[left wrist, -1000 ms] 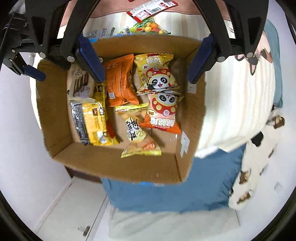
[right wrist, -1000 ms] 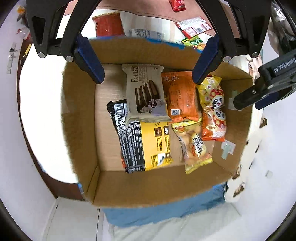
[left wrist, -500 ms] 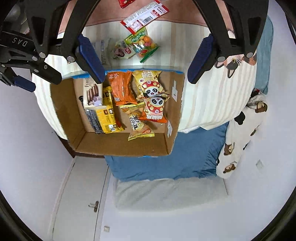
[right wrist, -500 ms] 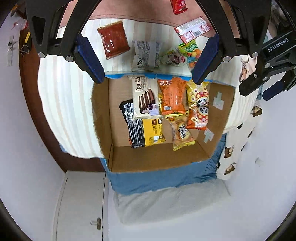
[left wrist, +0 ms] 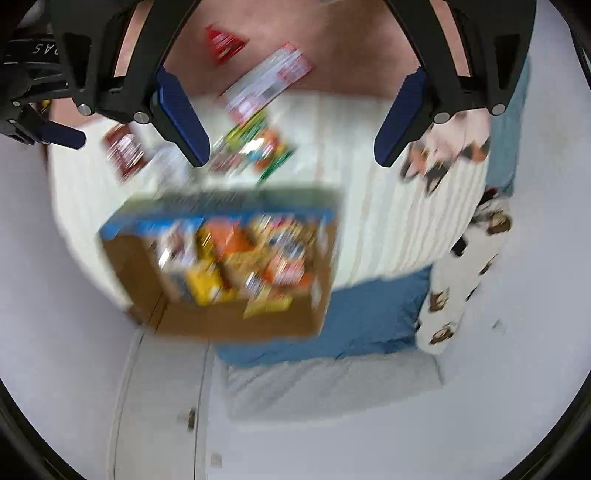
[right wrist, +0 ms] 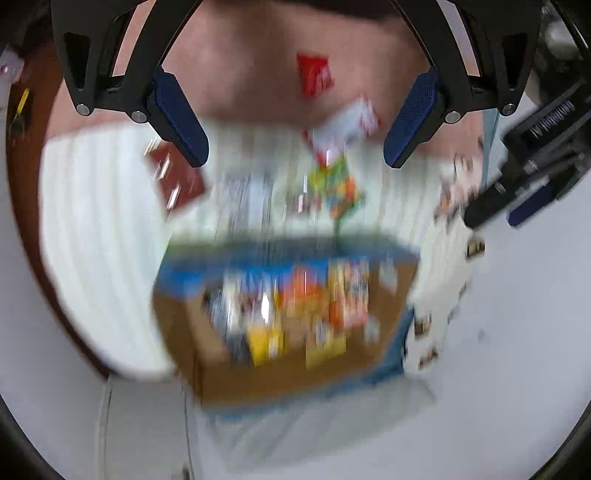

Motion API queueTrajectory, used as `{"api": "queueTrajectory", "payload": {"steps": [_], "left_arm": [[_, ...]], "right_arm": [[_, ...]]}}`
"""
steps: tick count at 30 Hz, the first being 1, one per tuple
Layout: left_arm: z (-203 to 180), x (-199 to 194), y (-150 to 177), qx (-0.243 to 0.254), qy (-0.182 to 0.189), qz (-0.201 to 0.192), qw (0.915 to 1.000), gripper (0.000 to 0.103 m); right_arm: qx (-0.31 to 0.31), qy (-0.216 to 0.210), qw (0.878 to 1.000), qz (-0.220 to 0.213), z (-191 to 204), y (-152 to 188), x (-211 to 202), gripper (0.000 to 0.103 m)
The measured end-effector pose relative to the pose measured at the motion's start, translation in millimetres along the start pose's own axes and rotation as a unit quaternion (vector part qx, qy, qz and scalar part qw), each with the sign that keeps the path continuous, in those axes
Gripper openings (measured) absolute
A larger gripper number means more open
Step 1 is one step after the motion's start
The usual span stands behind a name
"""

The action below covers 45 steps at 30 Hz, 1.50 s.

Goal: Organize snacks
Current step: 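Move both tools back from the box toward the remaining snacks, then grasp the red-white noodle packet with left tool while right tool grasps white chip bag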

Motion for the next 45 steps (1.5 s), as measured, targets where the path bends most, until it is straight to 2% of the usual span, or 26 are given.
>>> {"api": "queueTrajectory", "payload": {"steps": [3,5,8,9,11,13,15,19,21,24,26,28,29,32,34,36,38,40,42,43,45], "left_arm": [[13.9,30.8,63.2,0.03,-0.039,0.066,0.9966,0.091],[19.8,48.6,99.5,0.042,-0.046,0.107,0.9923,0.091],[25.2,69.8,147.6,0.059,-0.052,0.163,0.9835,0.091],[26.7,74.7,157.7,0.063,-0.055,0.174,0.9812,0.091],[25.8,82.1,171.3,0.068,-0.046,0.19,0.9784,0.091],[25.1,87.1,180.0,0.08,-0.047,0.197,0.976,0.09],[19.0,92.7,181.6,0.093,-0.035,0.199,0.9749,0.09],[-5.2,104.2,175.9,0.132,0.001,0.208,0.9693,0.09],[-27.0,117.9,171.7,0.167,0.029,0.215,0.9618,0.09],[-56.4,138.1,162.5,0.228,0.044,0.21,0.9498,0.09],[-75.8,149.2,156.1,0.265,0.052,0.206,0.9406,0.09],[-91.8,156.4,149.7,0.288,0.063,0.197,0.9351,0.09],[-97.7,158.2,147.2,0.288,0.071,0.195,0.935,0.089],[-105.9,158.7,147.0,0.233,0.105,0.222,0.9409,0.061],[-100.2,155.7,147.0,0.184,0.1,0.229,0.9506,0.061],[-82.3,153.8,155.4,0.116,0.09,0.25,0.957,0.061],[-69.7,148.9,165.6,0.039,0.091,0.267,0.9584,0.061],[-56.2,146.0,174.8,-0.024,0.086,0.28,0.9558,0.061],[-36.4,144.4,182.8,-0.106,0.083,0.29,0.9476,0.061],[-27.6,144.3,184.4,-0.132,0.08,0.289,0.9447,0.061],[-14.0,145.5,186.2,-0.155,0.072,0.287,0.9427,0.061]], "right_arm": [[0.044,-0.039,0.994,0.094,2.2,62.2,49.5,0.098],[0.073,-0.062,0.986,0.135,6.0,90.7,75.8,0.098],[0.111,-0.082,0.976,0.167,13.2,118.2,106.1,0.098],[0.119,-0.093,0.973,0.174,17.3,125.8,114.9,0.096],[0.129,-0.098,0.968,0.194,23.0,142.6,132.4,0.082],[0.131,-0.088,0.969,0.191,21.9,150.1,144.2,0.053],[0.129,-0.082,0.972,0.178,16.6,151.6,145.3,0.039],[0.129,-0.06,0.979,0.146,-6.8,140.9,127.6,0.038],[0.126,-0.035,0.983,0.127,-27.6,133.3,115.2,0.038],[0.139,-0.014,0.984,0.111,-57.0,124.6,101.0,0.038],[0.148,-0.013,0.982,0.115,-69.9,122.2,96.7,0.038],[0.149,-0.012,0.98,0.13,-78.7,120.9,96.0,0.041],[0.149,-0.01,0.979,0.141,-84.6,121.6,96.3,0.042],[0.158,-0.012,0.977,0.145,-96.4,117.3,90.3,0.054],[0.156,-0.003,0.98,0.126,-102.5,104.7,79.8,0.069],[0.157,0.002,0.983,0.096,-107.9,83.6,69.3,0.07],[0.155,0.005,0.986,0.069,-110.3,60.1,63.0,0.071],[0.143,0.007,0.988,0.053,-107.7,38.7,64.6,0.071],[0.127,0.015,0.991,0.044,-100.8,16.5,76.7,0.071],[0.119,0.019,0.992,0.04,-99.5,7.9,83.9,0.071],[0.097,0.039,0.994,0.034,-88.2,-6.7,104.0,0.071]]}}
Point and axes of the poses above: each gripper's, at about its wrist camera, not at the fingertips, and x roughly the way its jaws point, z to its left, y to its underside, the point moved 9 cm from there along x, roughly the way its jaws point, and after that the axes turned 8 degrees about -z, right-handed, at the moved point
